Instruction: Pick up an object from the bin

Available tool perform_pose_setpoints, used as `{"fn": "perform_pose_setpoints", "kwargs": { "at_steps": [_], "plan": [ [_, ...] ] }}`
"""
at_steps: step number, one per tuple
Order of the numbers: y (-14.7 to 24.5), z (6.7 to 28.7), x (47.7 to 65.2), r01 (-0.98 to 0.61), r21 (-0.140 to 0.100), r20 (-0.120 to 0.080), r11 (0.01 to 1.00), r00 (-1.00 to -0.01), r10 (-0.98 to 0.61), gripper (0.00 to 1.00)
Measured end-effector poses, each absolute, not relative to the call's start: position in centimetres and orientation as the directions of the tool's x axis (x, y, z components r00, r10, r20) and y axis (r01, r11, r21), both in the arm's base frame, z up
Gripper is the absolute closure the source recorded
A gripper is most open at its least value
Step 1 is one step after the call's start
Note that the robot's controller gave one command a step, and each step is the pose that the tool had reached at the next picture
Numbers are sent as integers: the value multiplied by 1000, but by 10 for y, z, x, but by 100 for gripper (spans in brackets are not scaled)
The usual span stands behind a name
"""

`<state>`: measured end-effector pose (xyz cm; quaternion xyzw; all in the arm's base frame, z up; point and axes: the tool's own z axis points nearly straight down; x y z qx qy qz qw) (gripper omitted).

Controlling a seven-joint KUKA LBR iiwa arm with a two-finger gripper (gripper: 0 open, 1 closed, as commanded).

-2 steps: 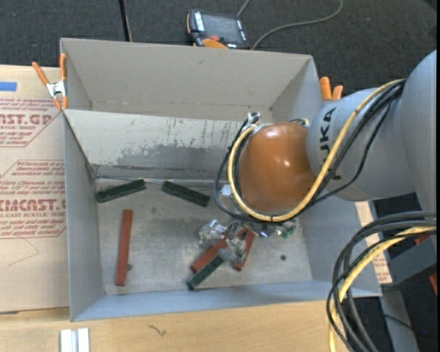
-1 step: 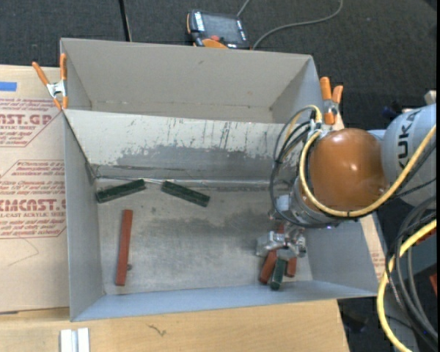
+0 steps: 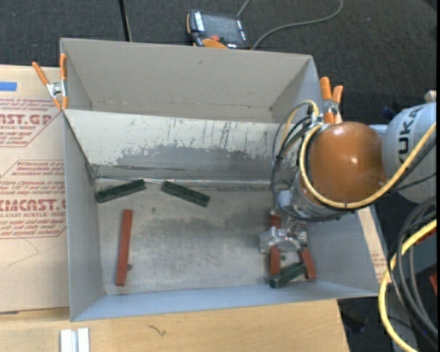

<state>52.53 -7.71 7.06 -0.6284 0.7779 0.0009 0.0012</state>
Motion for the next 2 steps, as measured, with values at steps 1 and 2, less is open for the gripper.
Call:
{"fn": "perform_pose_setpoints", "kwargs": {
  "at_steps": [1, 2],
  "plan": [
    [-43, 197, 537, -987, -7, -4, 163, -163, -987, 100],
    [-59, 261, 527, -987, -7, -2, 163, -163, -987, 100]
  ]
}}
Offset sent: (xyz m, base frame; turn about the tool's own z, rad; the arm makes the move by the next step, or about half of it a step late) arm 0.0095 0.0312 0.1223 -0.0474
